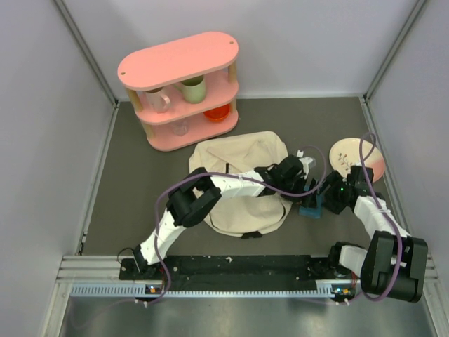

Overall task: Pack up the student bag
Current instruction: Pick up the personal item from the center of the board.

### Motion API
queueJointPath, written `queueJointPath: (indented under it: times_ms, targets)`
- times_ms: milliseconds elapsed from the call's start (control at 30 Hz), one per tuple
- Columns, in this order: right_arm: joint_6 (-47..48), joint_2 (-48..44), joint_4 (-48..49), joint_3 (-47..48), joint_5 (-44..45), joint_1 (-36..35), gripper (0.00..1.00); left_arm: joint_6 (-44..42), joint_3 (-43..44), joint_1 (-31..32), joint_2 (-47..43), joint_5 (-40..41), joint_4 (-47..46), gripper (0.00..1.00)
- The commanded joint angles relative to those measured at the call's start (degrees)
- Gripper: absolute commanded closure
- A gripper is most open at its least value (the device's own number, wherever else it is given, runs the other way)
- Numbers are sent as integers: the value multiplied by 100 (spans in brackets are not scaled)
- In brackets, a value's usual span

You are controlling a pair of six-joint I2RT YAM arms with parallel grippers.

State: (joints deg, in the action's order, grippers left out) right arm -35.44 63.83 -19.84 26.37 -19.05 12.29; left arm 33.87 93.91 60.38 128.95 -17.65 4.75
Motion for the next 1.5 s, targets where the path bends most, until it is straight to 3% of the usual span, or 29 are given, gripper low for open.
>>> queueJointPath:
  times_ms: [0, 200, 367, 500, 533, 600, 767, 867, 1000, 1100, 1167, 1300, 1467]
  targets:
    - [204, 50, 181, 70, -450, 63, 31, -56, 303, 79, 412, -230, 290, 13]
    - [239, 191, 339, -79, -916, 54, 35, -3, 260, 71, 500, -423, 237, 14]
    - [213, 51, 533, -115, -1531, 63, 49, -134, 233, 70, 465, -432, 289, 15]
    - [152, -81, 577, -88, -1567, 63, 51, -222, 84, 70, 298, -319, 272, 27]
    - [160, -82, 577, -80, -1558, 63, 51, -231, 66, 70, 220, -292, 272, 39]
    - [160, -11, 586, -71, -1532, 62, 50, -275, -21, 53, 123, -169, 263, 50]
    - [231, 138, 577, -36, -1444, 62, 46, -319, -223, -35, -273, 86, 245, 89]
    - [213, 59, 542, 61, -1374, 62, 36, -363, -390, -122, -633, 130, 219, 100]
    - [125, -361, 533, 237, -1426, 54, 21, -460, -707, -263, -1483, 192, 193, 100]
    - [29, -678, 551, 439, -1697, 63, 17, -434, -1067, -483, -2160, 157, 70, 100]
    - [-24, -784, 560, 596, -1900, 63, 15, -337, -1392, -720, -2487, 52, -97, 98]
    - [-331, -916, 1199, 615, -3188, 54, 13, -109, -1893, -1151, -3111, -475, -423, 86]
    - [-613, -1039, 1913, 676, -3615, -419, 13, 32, -1973, -1371, -3209, -1065, -677, 82]
